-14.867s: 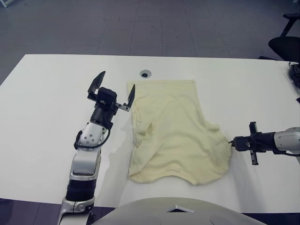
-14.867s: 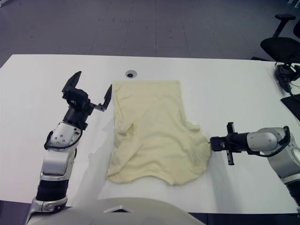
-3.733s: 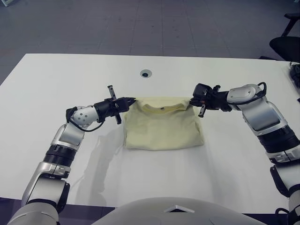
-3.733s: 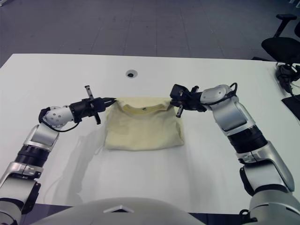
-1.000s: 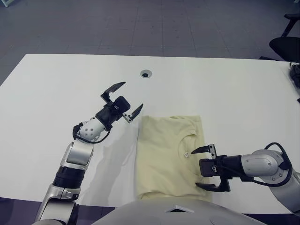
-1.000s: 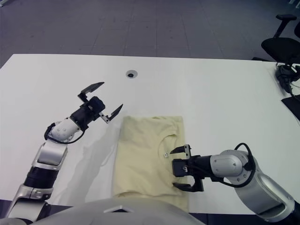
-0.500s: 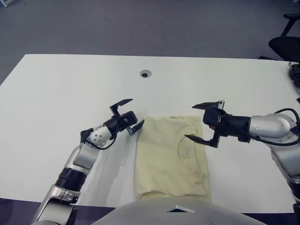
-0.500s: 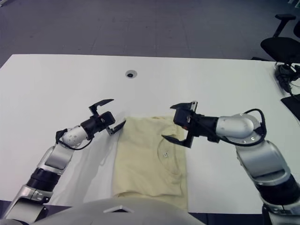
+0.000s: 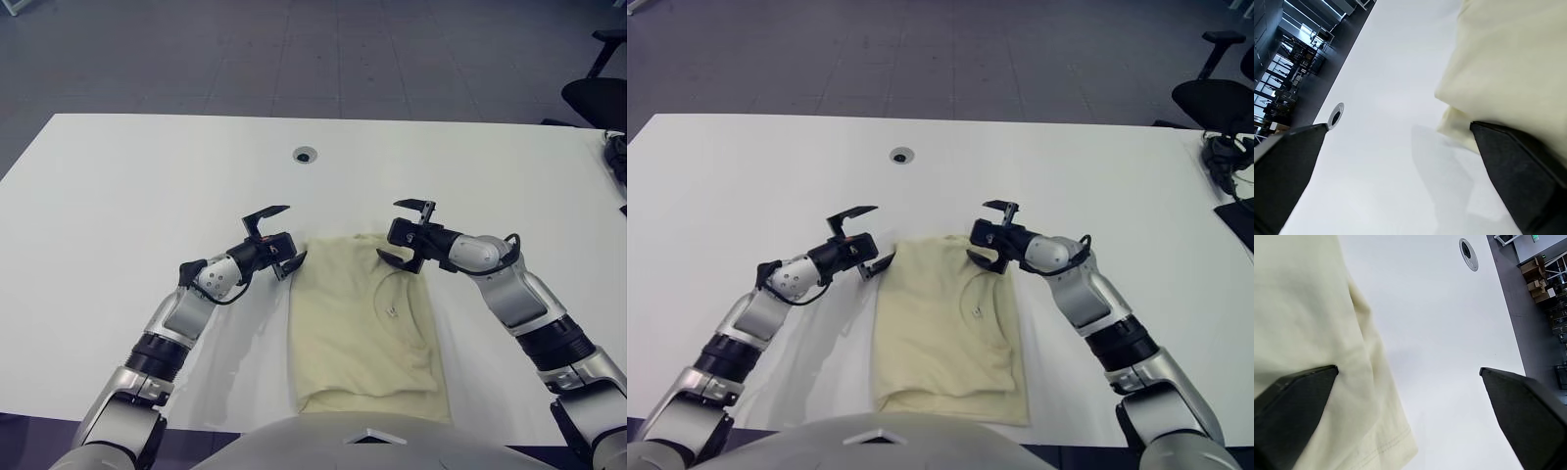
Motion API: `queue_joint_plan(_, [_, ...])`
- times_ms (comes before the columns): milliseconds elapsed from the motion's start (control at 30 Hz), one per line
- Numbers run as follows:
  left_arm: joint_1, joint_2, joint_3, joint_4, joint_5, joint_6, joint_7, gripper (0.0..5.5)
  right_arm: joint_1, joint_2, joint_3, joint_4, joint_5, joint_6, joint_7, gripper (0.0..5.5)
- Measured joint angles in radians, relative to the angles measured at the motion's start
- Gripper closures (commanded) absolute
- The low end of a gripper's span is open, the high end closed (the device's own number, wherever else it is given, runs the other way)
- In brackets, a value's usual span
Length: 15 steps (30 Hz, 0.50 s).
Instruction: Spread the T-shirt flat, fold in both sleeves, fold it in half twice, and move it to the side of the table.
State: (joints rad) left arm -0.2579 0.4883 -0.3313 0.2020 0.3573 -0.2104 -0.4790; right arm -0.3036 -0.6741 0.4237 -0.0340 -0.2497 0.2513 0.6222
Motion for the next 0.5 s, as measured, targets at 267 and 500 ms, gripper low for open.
queue_joint_plan(267, [-0.134,0.032,-0.001,0.231,0.063,-0.055,0.090,0.10,-0.048,0.048,-0.001,0.112,-0.049,-0.050,-0.044,0.10])
queue_joint_plan(500, [-0.245,0.045,-0.017,0.414,0.103,-0.119,0.140,0.10,-0.130,0.152,-0.021,0.290,-0.066,-0.106,-0.122,0.10])
